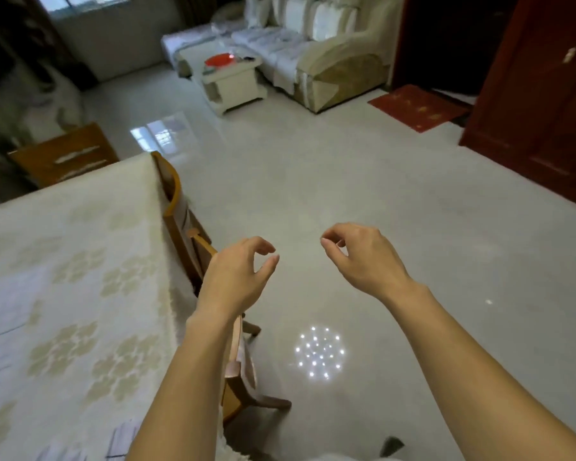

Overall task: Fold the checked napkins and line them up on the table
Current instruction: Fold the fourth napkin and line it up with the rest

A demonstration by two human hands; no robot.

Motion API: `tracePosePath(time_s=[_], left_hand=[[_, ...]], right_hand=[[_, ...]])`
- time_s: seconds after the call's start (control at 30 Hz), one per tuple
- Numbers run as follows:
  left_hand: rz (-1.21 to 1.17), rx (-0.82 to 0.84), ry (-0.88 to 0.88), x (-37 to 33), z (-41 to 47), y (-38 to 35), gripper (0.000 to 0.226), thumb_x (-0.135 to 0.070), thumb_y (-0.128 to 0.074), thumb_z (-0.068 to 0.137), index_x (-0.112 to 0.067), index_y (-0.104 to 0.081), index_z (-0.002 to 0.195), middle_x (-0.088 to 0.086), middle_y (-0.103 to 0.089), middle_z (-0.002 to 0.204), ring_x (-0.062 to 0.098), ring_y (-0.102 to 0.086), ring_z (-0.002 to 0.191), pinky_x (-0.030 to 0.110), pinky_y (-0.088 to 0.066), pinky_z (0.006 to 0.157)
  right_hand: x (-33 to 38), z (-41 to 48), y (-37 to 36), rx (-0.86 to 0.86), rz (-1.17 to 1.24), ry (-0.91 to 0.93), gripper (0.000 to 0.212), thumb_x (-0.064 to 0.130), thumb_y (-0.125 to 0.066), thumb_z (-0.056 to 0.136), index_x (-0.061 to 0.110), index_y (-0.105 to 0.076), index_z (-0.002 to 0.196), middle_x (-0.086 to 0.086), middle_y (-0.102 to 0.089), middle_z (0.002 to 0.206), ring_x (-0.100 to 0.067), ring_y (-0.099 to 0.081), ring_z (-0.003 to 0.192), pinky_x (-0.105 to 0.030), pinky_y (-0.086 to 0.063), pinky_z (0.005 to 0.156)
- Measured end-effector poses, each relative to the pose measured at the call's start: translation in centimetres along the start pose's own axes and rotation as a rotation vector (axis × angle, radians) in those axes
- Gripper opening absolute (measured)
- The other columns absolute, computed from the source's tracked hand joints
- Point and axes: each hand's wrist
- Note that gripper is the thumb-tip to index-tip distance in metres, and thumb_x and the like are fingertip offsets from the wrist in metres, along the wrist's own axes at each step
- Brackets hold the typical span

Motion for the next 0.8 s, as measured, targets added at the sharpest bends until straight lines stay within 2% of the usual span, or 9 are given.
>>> tracePosePath(time_s=[0.17,0.27,0.4,0.47,0.6,0.7,0.8], left_hand=[[-0.011,-0.217,0.239,0.1,1.0,1.9,0.024,-0.042,-0.062,0.100,-0.026,-0.071,0.114,-0.011,-0.069,0.108,0.007,-0.062,0.094,0.035,-0.054,0.089],[0.030,-0.233,0.372,1.6,0.0,2.4,0.017,-0.042,-0.062,0.099,-0.030,-0.071,0.107,-0.010,-0.070,0.105,0.012,-0.065,0.099,0.040,-0.054,0.090],[0.057,-0.279,0.528,4.0,1.0,3.4,0.017,-0.040,-0.059,0.100,-0.030,-0.070,0.108,-0.012,-0.071,0.108,0.013,-0.064,0.103,0.042,-0.052,0.094],[0.050,-0.315,0.556,5.2,3.6,3.4,0.016,-0.039,-0.060,0.100,-0.030,-0.071,0.107,-0.012,-0.071,0.108,0.013,-0.064,0.103,0.043,-0.053,0.095],[-0.037,-0.318,0.534,6.6,12.6,2.1,0.019,-0.038,-0.060,0.100,-0.028,-0.071,0.111,-0.008,-0.070,0.111,0.016,-0.064,0.106,0.045,-0.052,0.095],[-0.052,-0.293,0.475,7.2,19.4,1.3,0.023,-0.042,-0.058,0.101,-0.028,-0.070,0.115,-0.010,-0.068,0.113,0.013,-0.063,0.106,0.042,-0.053,0.094],[-0.065,-0.272,0.460,8.5,23.7,1.0,0.024,-0.044,-0.057,0.101,-0.029,-0.069,0.116,-0.013,-0.068,0.112,0.009,-0.063,0.103,0.041,-0.055,0.092]], right_hand=[[0.9,7.9,0.4,0.131,0.017,0.235,0.017,0.033,-0.057,0.099,0.024,-0.071,0.102,0.010,-0.072,0.097,-0.012,-0.066,0.090,-0.033,-0.054,0.078],[3.3,11.2,-1.9,0.198,0.031,0.379,0.018,0.034,-0.057,0.099,0.024,-0.071,0.102,0.007,-0.072,0.098,-0.016,-0.067,0.090,-0.035,-0.055,0.077],[6.2,14.8,-5.1,0.298,-0.064,0.563,0.024,0.038,-0.054,0.100,0.025,-0.070,0.111,0.007,-0.072,0.105,-0.014,-0.065,0.094,-0.032,-0.054,0.080],[6.1,17.5,-5.6,0.320,-0.072,0.566,0.025,0.038,-0.054,0.101,0.024,-0.070,0.113,0.007,-0.072,0.108,-0.015,-0.065,0.095,-0.032,-0.055,0.081],[3.3,24.9,-5.0,0.320,-0.140,0.529,0.022,0.036,-0.054,0.100,0.024,-0.071,0.109,0.008,-0.071,0.105,-0.017,-0.064,0.095,-0.029,-0.046,0.073],[1.4,30.9,-4.8,0.295,-0.165,0.480,0.020,0.034,-0.054,0.100,0.024,-0.070,0.105,0.009,-0.070,0.100,-0.016,-0.064,0.094,-0.030,-0.048,0.072],[0.9,35.8,-5.8,0.268,-0.079,0.424,0.018,0.032,-0.054,0.100,0.024,-0.070,0.102,0.011,-0.071,0.097,-0.013,-0.064,0.092,-0.033,-0.052,0.073]])
Point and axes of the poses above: each hand's wrist, its own z-axis towards the middle knuckle, its own y-axis out of the back of the hand, x = y × z
